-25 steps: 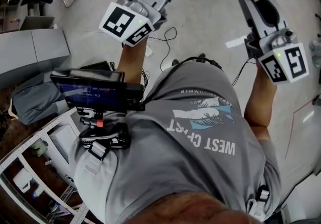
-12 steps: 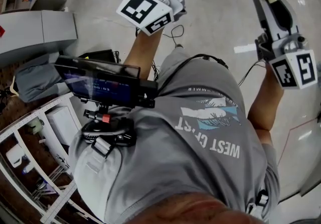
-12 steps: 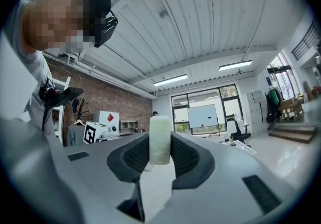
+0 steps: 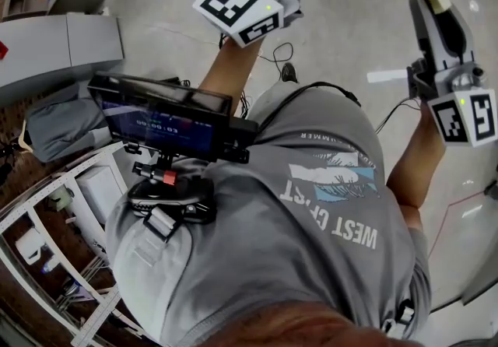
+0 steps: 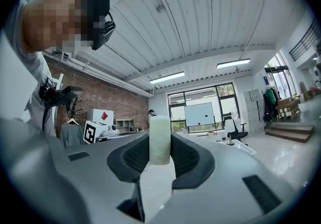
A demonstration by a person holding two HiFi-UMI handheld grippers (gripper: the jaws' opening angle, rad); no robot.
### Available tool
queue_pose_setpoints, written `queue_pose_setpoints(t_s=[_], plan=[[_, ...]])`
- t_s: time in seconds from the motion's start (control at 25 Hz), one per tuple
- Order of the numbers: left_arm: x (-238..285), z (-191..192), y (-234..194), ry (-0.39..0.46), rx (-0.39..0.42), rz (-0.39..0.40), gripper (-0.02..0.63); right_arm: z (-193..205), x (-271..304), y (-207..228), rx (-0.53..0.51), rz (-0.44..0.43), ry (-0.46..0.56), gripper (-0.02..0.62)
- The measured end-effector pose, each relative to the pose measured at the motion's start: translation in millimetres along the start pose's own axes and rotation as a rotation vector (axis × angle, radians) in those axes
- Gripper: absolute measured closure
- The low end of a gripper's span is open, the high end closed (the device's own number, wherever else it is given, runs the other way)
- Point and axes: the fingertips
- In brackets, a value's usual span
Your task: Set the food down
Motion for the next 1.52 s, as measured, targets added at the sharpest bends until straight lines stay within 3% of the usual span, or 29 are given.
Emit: queue_pose_setpoints(t_s=[0.16, 0.32, 0.68, 1.0, 1.36, 1.52], plan=[[5, 25, -42, 0.009, -0.006, 0.012, 0.598, 14, 41, 21, 0.005, 0.02, -0.001, 0.492], [-3, 27, -73, 0.031, -0.018, 0.032, 0.598, 10, 72, 19, -0.005, 0.049, 0.002, 0.492], [-2, 35, -97, 0.039, -0.045, 0.05, 0.598, 6, 90, 24, -0.018, 0.087, -0.013, 0.492], [65, 59, -135, -0.005, -0.017, -0.016, 0.598, -10, 118, 111, 0.01, 0.017, -0.01, 0.492], [85, 54, -186, 0.001, 0.006, -0.094, 0.598, -31, 161, 147, 0.004, -0.037, -0.027, 0.492], [92, 55, -187, -0.001, 0.002, -0.143, 0.598, -34, 163, 159, -0.003, -0.068, -0.048, 0.492]])
Point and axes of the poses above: the fingertips, and each gripper's own axes: x forward along the fingers, y to its right, z out of its underside, and after that the axes turned 12 degrees about x, right-handed
